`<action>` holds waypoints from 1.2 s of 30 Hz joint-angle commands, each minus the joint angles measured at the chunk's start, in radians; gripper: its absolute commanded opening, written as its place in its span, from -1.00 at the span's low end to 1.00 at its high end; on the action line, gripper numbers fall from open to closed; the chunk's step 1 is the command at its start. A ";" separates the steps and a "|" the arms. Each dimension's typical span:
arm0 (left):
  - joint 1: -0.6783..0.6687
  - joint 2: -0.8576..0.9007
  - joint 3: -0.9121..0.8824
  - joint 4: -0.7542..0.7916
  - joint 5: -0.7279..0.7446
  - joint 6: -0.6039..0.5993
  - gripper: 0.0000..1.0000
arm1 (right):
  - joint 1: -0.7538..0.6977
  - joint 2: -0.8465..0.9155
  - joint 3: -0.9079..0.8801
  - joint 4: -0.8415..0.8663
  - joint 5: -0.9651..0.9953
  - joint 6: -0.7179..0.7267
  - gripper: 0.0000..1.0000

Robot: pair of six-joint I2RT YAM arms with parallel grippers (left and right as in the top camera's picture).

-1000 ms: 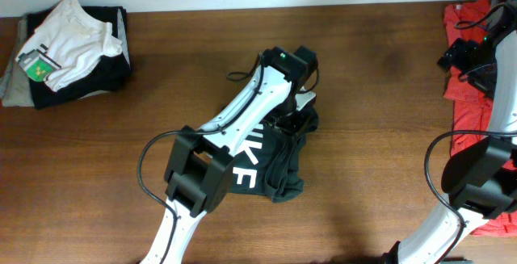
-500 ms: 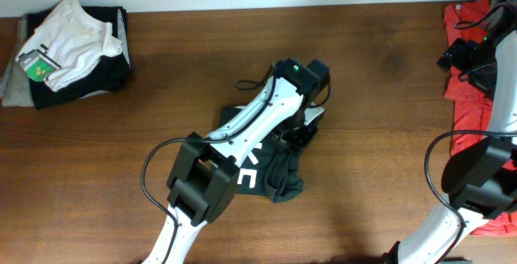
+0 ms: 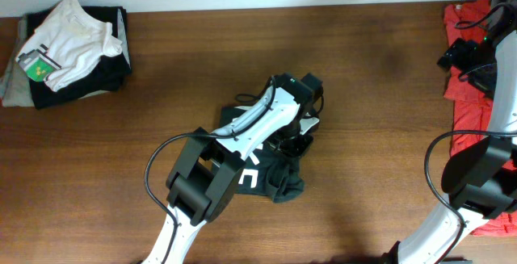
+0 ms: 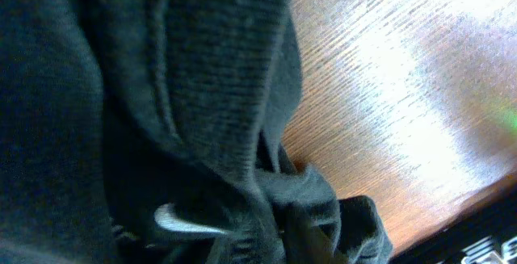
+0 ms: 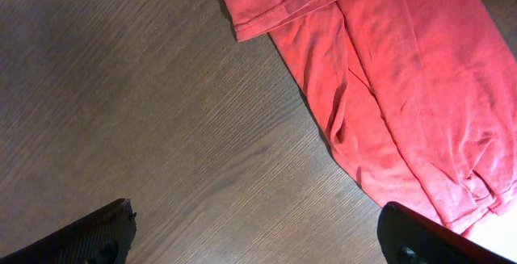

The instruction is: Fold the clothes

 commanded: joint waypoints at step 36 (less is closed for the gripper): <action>-0.030 -0.086 0.210 -0.322 -0.107 -0.033 0.52 | 0.000 -0.012 0.011 0.000 0.016 0.005 0.97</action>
